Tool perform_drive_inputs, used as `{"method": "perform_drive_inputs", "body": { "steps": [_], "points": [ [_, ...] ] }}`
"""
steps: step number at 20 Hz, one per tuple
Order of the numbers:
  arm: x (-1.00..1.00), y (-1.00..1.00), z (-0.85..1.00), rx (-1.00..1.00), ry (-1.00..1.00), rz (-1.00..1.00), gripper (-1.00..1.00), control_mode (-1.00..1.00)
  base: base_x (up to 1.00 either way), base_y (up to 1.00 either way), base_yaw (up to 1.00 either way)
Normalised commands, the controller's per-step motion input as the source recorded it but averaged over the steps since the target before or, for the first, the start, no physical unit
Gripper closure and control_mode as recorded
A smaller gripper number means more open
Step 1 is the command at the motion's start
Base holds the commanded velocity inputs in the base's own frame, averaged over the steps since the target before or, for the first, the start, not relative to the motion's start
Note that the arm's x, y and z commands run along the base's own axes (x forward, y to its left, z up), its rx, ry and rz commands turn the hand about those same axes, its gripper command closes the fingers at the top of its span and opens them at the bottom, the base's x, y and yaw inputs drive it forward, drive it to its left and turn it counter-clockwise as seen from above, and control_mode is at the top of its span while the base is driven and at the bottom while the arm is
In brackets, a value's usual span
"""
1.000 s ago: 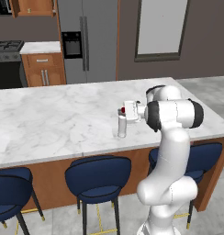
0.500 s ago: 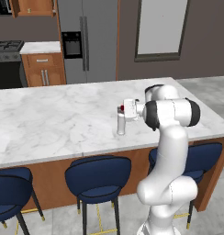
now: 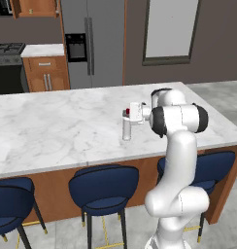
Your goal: Get the candle and the liquor from the cabinet and move them to the dining counter.
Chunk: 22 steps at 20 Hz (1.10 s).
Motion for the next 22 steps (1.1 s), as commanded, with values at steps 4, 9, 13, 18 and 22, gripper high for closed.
{"method": "perform_drive_inputs", "body": {
  "steps": [4,9,13,18,22],
  "points": [
    [0.03,0.00,0.00,0.00,-0.04,0.00,1.00,-1.00,0.00,0.00,0.00],
    [0.00,0.00,0.00,0.00,-0.02,0.00,1.00,-1.00,0.00,0.00,0.00],
    [0.00,0.00,-0.02,0.00,0.00,0.00,1.00,-1.00,0.00,0.00,0.00],
    [0.00,0.00,-0.01,0.00,0.00,0.00,1.00,-1.00,0.00,0.00,0.00],
    [0.00,0.00,0.00,0.00,0.00,0.00,-1.00,-1.00,0.00,0.00,0.00]
  ]
}}
